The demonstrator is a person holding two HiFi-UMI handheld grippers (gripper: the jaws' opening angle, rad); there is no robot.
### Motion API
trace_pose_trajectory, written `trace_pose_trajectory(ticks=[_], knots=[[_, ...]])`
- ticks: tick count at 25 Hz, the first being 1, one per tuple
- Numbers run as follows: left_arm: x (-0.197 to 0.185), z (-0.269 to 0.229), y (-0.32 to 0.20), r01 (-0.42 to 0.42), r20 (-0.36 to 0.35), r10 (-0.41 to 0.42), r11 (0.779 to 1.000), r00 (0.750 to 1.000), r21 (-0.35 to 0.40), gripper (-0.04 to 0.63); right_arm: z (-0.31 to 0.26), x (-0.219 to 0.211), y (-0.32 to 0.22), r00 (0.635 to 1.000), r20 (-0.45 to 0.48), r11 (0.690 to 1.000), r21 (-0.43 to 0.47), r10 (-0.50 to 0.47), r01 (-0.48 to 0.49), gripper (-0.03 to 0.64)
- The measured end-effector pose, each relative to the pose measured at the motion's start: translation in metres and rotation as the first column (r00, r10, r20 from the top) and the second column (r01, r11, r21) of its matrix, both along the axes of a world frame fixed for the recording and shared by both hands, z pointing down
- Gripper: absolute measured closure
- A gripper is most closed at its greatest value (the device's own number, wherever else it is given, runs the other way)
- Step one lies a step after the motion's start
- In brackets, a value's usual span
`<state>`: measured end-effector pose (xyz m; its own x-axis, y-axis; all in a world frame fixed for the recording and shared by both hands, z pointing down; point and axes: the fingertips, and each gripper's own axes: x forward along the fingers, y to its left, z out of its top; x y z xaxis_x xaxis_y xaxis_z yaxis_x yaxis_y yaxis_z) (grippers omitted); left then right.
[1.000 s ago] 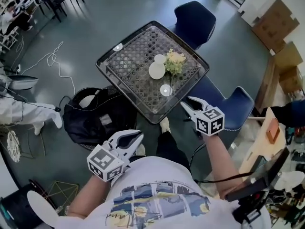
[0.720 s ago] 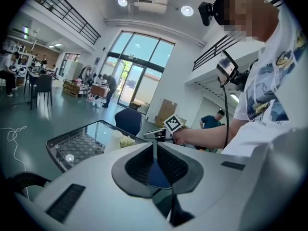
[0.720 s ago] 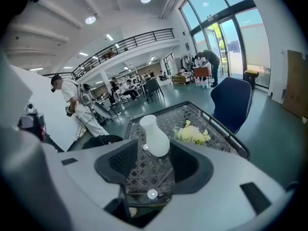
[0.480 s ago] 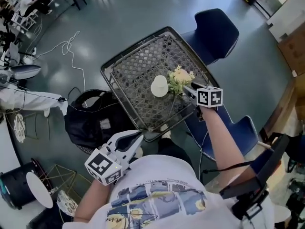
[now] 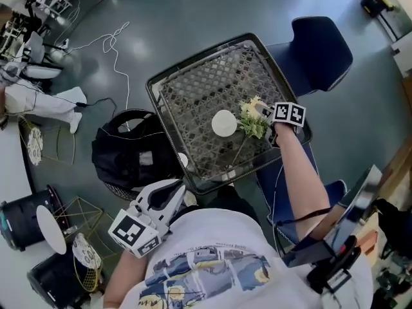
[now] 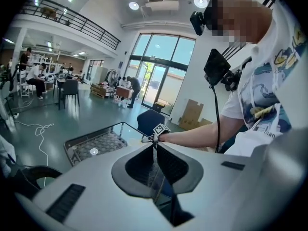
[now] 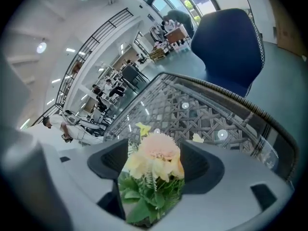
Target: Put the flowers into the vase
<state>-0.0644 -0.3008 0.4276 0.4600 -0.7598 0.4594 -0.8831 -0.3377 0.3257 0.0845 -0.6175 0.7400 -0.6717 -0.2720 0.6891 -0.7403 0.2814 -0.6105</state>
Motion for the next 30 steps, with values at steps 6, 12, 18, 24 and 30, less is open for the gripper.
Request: trace_pose_trajectory(ticks=[6,12,18,24,30], knots=[[-0.020,0.003,-0.002,0.077,0.022,-0.077,0.997,0.997,-0.016,0.584,0.040,-0.014,-0.001,0.998,-0.061,0.997,-0.077,-0.024,0.020,0.302],[-0.035,0.000,-0.002,0.104,0.027,-0.103,0.995,0.994,-0.010,0.584,0.040,-0.008,-0.002,0.995,-0.092,0.999,-0.041,-0.026,0.022,0.466],[-0.047,0.004,-0.002,0.091,0.029,-0.091,0.996,0.995,0.003,0.584,0.010,-0.002,-0.006,0.985,-0.166,0.991,0.116,-0.044,0.064,0.503],[-0.052,0.004,0.001,0.036,0.032,-0.038,0.999,0.999,0.041,0.584,-0.063,0.011,-0.013,0.967,-0.250,0.928,0.346,-0.049,0.136,0.508],[-0.056,-0.002,0.016,-0.018,0.007,0.018,0.996,1.000,0.088,0.584,-0.165,0.021,-0.008,0.955,-0.295,0.810,0.560,-0.001,0.174,0.509]])
